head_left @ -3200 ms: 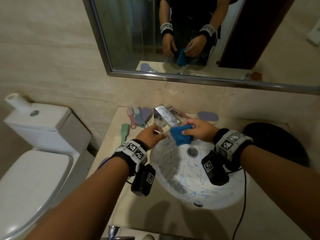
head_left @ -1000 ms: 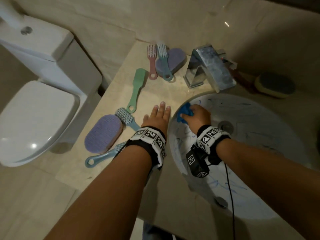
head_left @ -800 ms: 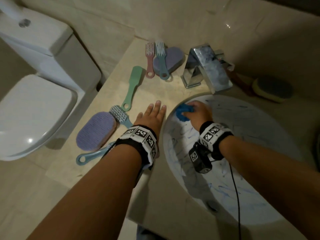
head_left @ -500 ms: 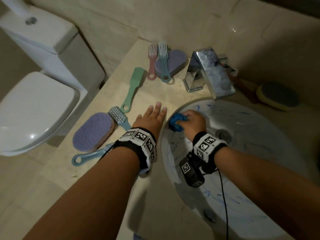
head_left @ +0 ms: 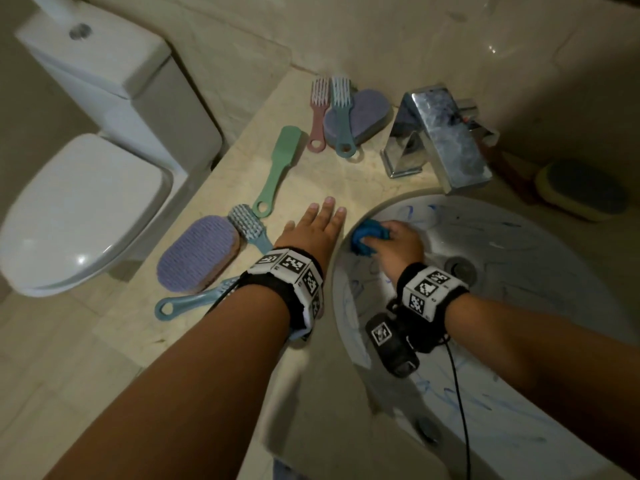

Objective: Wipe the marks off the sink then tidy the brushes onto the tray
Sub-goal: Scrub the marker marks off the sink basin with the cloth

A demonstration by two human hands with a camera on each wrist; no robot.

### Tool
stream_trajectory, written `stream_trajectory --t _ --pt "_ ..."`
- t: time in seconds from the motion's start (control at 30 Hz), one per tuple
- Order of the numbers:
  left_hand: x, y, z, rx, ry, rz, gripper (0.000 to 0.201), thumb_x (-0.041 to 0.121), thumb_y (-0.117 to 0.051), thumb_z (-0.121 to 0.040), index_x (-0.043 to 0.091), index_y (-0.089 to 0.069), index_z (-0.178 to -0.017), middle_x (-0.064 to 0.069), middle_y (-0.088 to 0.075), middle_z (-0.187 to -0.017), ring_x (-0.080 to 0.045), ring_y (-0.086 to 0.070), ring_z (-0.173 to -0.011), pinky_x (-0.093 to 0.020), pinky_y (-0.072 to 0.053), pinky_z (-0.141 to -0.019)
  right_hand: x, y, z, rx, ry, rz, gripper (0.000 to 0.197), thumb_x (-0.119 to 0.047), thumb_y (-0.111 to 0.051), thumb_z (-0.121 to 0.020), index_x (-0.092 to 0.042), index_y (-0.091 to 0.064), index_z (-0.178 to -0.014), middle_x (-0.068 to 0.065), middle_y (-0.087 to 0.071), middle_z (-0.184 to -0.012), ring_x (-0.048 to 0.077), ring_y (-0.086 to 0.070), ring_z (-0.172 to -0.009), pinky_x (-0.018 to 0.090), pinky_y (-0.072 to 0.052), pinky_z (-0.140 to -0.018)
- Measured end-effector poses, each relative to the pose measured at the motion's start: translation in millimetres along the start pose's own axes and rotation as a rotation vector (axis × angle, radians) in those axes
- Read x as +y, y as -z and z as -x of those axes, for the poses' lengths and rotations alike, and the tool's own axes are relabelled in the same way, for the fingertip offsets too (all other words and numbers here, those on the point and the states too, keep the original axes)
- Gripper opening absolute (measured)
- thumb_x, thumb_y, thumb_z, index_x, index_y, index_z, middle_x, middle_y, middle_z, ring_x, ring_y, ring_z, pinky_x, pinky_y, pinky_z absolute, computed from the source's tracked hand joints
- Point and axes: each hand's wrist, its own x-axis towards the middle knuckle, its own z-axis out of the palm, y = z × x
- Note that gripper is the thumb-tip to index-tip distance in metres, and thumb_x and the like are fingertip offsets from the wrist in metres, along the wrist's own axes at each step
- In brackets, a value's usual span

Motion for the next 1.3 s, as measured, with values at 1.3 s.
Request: stream_trajectory --t 1.3 --pt "-5.3 -0.9 -2.9 0.034 -0.026 -0.033 0.126 0.014 -0.079 -0.070 0.020 0.019 -0.148 -0.001 0.027 -0.155 -0.022 0.014 -0.146 -0.043 -0.011 -0.120 8.8 0.8 17.2 -0.151 0.272 0.225 0.021 0.003 -0.065 -0.078 -0.009 -0.065 -0.095 0.005 -0.061 -0.093 0.021 -0.059 -0.090 0.024 -0.044 -0.078"
